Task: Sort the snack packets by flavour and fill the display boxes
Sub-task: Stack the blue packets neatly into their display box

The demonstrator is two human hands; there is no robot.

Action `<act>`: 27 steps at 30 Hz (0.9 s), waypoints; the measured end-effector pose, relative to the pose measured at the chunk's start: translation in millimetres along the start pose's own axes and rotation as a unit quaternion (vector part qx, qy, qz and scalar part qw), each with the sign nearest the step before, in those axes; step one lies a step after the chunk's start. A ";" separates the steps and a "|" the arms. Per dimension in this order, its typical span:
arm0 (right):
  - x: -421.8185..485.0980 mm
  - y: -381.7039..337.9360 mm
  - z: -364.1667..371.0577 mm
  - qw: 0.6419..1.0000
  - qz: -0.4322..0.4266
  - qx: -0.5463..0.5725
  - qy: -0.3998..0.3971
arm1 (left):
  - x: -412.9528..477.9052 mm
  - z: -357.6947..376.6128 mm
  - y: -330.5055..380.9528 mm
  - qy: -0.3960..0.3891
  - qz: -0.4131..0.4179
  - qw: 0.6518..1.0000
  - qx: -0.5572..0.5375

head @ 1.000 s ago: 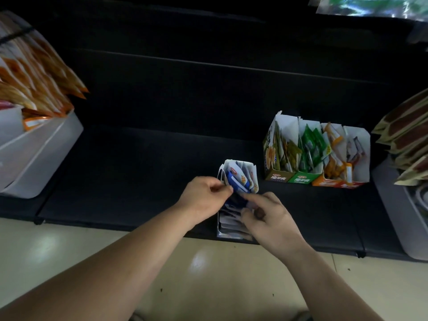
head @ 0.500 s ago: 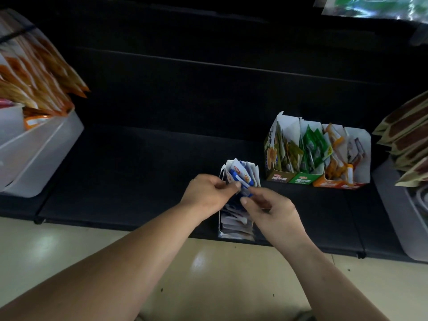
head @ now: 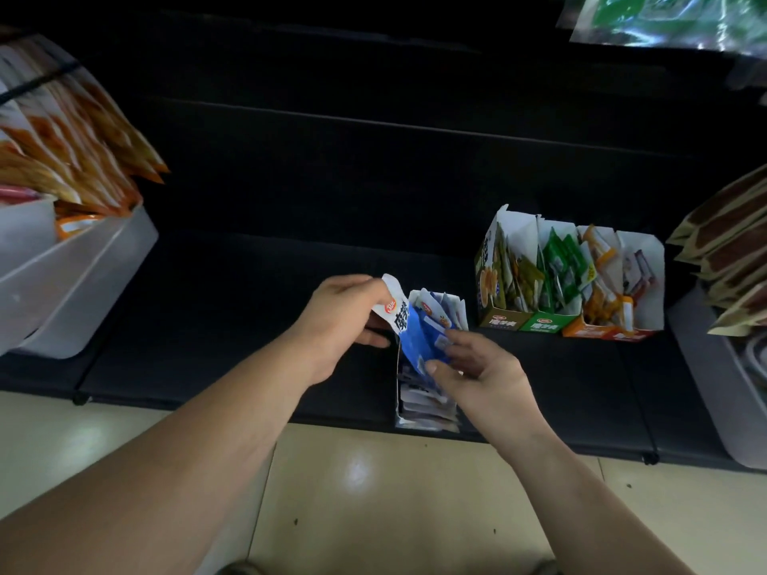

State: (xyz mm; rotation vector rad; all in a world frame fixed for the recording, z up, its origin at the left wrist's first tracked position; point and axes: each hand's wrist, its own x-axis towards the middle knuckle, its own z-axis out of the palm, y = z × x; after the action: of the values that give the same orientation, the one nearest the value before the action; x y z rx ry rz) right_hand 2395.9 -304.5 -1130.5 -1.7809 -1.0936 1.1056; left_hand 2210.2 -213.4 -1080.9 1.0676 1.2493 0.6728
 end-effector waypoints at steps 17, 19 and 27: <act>-7.1 -13.4 -9.4 0.998 -0.028 0.062 0.005 | -12.4 18.8 8.7 -0.062 0.032 0.997 0.039; -5.2 -9.4 -10.0 0.997 -0.008 0.074 0.001 | -7.5 13.2 -0.8 -0.030 0.049 0.992 0.113; -4.1 -9.8 -6.1 0.998 -0.043 0.053 -0.010 | 0.4 19.0 -27.0 -0.069 0.165 0.954 0.242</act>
State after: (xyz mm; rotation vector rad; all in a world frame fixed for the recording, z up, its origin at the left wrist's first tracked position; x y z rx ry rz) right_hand 2397.9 -305.9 -1118.5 -1.6297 -1.0927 1.1116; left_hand 2224.9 -228.7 -1106.2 1.7281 1.1489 0.5382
